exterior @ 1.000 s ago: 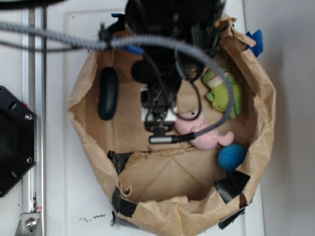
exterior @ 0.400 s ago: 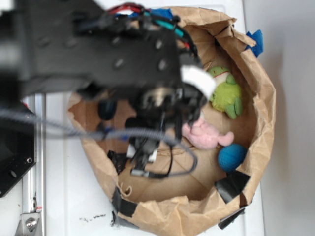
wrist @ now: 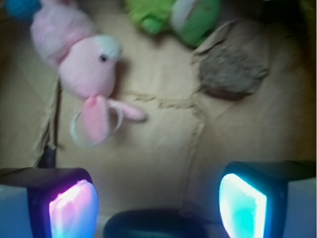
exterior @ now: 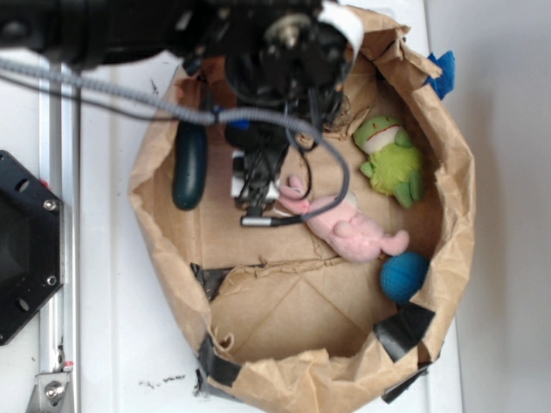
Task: Grab the rock.
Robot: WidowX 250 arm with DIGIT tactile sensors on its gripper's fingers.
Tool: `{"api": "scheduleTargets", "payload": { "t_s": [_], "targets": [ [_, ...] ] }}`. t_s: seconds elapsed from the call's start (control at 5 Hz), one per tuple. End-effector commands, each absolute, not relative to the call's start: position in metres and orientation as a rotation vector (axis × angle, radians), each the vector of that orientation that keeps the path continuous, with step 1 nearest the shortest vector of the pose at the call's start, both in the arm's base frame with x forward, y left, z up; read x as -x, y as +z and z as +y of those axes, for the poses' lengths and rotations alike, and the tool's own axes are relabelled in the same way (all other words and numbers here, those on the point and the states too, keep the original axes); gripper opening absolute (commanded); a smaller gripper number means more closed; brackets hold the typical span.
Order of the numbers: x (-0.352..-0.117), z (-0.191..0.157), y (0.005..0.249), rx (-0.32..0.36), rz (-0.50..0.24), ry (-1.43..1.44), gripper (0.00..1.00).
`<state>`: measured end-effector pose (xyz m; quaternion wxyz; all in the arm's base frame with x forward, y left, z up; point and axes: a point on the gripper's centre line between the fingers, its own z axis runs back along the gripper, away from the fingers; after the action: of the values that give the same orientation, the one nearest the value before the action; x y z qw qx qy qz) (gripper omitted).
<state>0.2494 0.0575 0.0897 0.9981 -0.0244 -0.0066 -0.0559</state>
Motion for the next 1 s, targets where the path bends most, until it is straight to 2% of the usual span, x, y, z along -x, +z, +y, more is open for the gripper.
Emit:
{"api": "scheduleTargets", "payload": {
  "t_s": [0.0,0.4,0.6,0.8],
  "targets": [
    [-0.272,0.069,0.105,-0.053,-0.107,0.062,1.0],
    [-0.283,0.071,0.115,-0.071,-0.182,0.16,1.0],
    [-0.288,0.07,0.104,-0.089,-0.216,0.138,1.0],
    [-0.296,0.071,0.084,-0.114,-0.205,0.107,1.0]
  ]
}}
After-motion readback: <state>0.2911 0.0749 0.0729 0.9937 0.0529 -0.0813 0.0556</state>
